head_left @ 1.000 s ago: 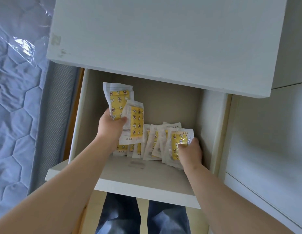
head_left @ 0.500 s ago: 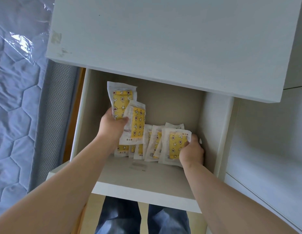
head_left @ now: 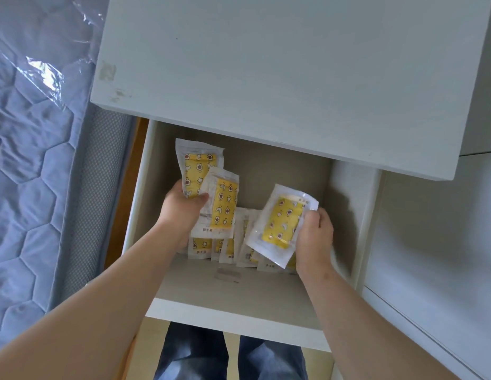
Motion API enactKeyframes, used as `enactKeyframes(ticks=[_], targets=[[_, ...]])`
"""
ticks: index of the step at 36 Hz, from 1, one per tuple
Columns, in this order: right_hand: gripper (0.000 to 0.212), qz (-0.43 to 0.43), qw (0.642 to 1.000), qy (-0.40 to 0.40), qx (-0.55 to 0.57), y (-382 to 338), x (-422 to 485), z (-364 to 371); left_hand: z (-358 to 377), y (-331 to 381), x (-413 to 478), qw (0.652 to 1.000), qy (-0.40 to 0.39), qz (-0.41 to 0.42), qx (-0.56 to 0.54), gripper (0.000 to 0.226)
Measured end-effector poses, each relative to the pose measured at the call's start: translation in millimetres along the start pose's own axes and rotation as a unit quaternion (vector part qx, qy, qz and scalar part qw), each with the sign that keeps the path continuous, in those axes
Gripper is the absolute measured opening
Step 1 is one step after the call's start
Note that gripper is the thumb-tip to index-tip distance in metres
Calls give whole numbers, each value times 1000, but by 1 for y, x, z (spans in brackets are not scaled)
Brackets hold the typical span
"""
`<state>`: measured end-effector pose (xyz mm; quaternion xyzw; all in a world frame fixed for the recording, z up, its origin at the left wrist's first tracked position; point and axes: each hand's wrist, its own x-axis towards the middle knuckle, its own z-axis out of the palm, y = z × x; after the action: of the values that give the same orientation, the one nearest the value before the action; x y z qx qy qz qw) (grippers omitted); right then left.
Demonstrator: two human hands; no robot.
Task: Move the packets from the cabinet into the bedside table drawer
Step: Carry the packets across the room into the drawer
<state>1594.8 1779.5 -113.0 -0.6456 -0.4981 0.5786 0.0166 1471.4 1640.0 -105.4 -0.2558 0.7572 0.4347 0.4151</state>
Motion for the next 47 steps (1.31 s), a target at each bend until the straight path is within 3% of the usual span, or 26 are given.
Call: enactKeyframes(ticks=[4, 9, 12, 16, 22, 25, 29, 32, 35, 39, 42, 44, 47], targets=[[28, 74, 989, -96, 86, -22, 6, 20, -2, 1, 3, 1000, -30, -5, -8, 14], [29, 22, 982, -170, -75, -25, 13, 46, 0, 2, 10, 995, -75, -34, -63, 19], [27, -2, 977, -183, -106, -21, 18, 56, 1, 3, 18, 992, -75, -62, -78, 26], [27, 10, 981, -169, -98, -22, 28, 73, 3, 4, 30, 994, -67, -77, -37, 42], [19, 5, 987, -147, -70, -21, 43, 102, 7, 9, 54, 996, -3, -28, 84, 43], [24, -21, 985, -133, -109, -21, 55, 116, 6, 11, 67, 987, 46, 37, 151, 40], [25, -25, 982, -102, -156, -19, 68, 129, 7, 11, 79, 972, 45, 94, 208, 35], [13, -66, 972, -96, -203, -19, 71, 133, 9, 8, 83, 956, 69, 119, 259, 31], [8, -91, 962, -75, -246, -18, 73, 134, 9, 4, 83, 942, 99, 134, 291, 41], [7, -92, 951, -66, -289, -15, 74, 128, 14, -4, 67, 897, 116, 177, 387, 64], [10, -90, 946, -75, -301, -13, 75, 123, 21, -10, 55, 823, 104, 215, 515, 77], [17, -99, 948, -84, -292, -12, 75, 122, 23, -12, 56, 780, 72, 252, 568, 78], [23, -129, 941, -124, -288, -12, 71, 121, 24, -11, 67, 744, -1, 290, 603, 74]])
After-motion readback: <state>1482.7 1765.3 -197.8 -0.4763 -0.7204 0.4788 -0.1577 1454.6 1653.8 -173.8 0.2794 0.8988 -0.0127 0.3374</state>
